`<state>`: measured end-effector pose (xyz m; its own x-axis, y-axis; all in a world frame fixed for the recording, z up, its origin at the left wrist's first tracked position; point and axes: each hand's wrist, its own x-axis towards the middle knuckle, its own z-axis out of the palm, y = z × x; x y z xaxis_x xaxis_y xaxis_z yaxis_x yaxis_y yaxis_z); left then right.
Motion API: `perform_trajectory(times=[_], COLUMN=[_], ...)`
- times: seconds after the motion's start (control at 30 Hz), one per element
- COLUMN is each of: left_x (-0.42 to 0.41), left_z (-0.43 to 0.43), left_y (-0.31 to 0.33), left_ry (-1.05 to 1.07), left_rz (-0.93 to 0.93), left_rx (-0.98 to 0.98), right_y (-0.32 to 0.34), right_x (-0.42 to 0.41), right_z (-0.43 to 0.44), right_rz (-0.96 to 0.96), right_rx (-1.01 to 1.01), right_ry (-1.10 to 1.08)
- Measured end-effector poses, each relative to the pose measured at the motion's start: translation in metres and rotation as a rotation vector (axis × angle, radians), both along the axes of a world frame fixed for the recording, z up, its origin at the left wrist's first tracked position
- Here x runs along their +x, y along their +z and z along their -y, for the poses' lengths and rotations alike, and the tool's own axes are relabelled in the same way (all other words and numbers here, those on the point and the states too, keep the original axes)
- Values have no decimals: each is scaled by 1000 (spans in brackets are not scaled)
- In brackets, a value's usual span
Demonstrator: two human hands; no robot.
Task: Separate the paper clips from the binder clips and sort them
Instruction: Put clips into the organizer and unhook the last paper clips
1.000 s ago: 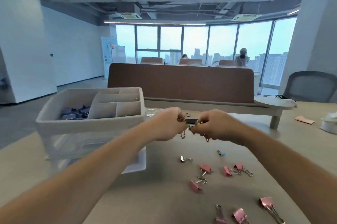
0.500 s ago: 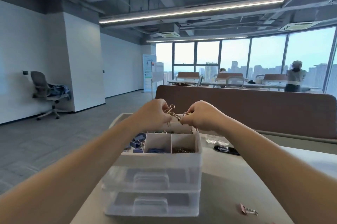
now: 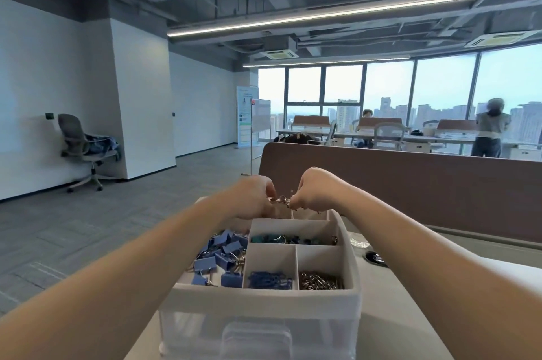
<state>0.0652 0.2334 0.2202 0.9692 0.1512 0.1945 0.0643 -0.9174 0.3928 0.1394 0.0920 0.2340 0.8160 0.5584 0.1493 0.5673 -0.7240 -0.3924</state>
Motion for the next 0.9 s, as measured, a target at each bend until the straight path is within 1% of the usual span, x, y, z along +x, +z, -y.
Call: perform_trajectory(times=[0.2, 0.43, 0.53, 0.67, 0.9], left_x=[-5, -17, -23, -29, -45], left_z=[0, -6, -7, -11, -14], left_y=[2, 4, 4, 5, 3], left_ry=[-49, -68, -76, -24, -7], left_rz=[-11, 43, 98, 201, 177], left_rx=[49, 83, 84, 48, 21], right_y=[0, -3, -1, 3, 7], right_x=[5, 3, 0, -8, -17], right_z=[-10, -22, -24, -29, -39], right_rz=[34, 115, 122, 142, 83], right_rx=[-67, -172, -200, -256, -254], right_ry=[37, 41, 44, 91, 148])
